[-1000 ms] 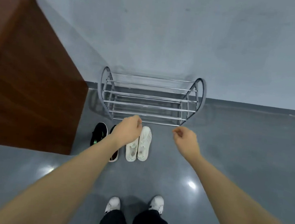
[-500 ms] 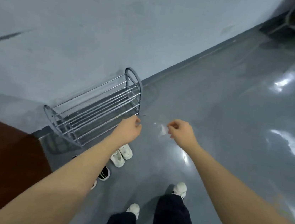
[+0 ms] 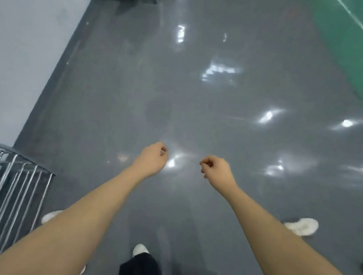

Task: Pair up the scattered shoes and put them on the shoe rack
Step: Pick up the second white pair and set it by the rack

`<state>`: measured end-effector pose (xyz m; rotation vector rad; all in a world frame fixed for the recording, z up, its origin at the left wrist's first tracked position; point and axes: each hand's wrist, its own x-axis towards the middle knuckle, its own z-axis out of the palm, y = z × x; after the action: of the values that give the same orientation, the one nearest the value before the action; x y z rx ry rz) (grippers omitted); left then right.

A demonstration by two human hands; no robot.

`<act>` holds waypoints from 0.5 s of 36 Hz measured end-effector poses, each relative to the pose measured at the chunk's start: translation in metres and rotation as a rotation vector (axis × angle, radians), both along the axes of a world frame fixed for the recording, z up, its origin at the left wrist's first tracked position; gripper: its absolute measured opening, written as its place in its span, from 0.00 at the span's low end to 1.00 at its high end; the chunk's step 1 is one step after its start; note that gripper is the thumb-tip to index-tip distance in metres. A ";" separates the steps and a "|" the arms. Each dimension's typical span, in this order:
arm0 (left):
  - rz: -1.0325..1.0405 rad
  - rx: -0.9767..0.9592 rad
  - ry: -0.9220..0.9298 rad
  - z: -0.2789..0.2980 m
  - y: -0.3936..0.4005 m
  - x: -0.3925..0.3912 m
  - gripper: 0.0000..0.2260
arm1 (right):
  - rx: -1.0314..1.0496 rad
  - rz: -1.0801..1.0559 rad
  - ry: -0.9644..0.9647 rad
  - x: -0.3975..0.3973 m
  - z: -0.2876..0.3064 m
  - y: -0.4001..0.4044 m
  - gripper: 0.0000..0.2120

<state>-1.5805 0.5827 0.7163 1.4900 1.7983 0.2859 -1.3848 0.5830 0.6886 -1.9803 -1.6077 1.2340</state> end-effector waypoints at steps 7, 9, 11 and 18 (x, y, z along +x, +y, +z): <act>-0.282 -0.046 -0.077 0.002 -0.002 0.173 0.12 | 0.033 -0.330 -0.008 0.164 0.000 -0.059 0.07; -0.364 -0.055 -0.101 0.002 -0.013 0.230 0.11 | 0.037 -0.431 -0.011 0.214 -0.002 -0.085 0.07; -0.467 -0.061 -0.101 0.002 -0.029 0.300 0.11 | 0.033 -0.557 -0.018 0.271 -0.005 -0.119 0.07; -0.680 -0.040 -0.130 0.010 -0.072 0.460 0.12 | 0.024 -0.794 -0.048 0.406 -0.002 -0.195 0.09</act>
<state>-1.1207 0.5112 0.7258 1.9005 1.1011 0.0020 -0.9789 0.3879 0.6865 -2.2835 -0.6852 0.8341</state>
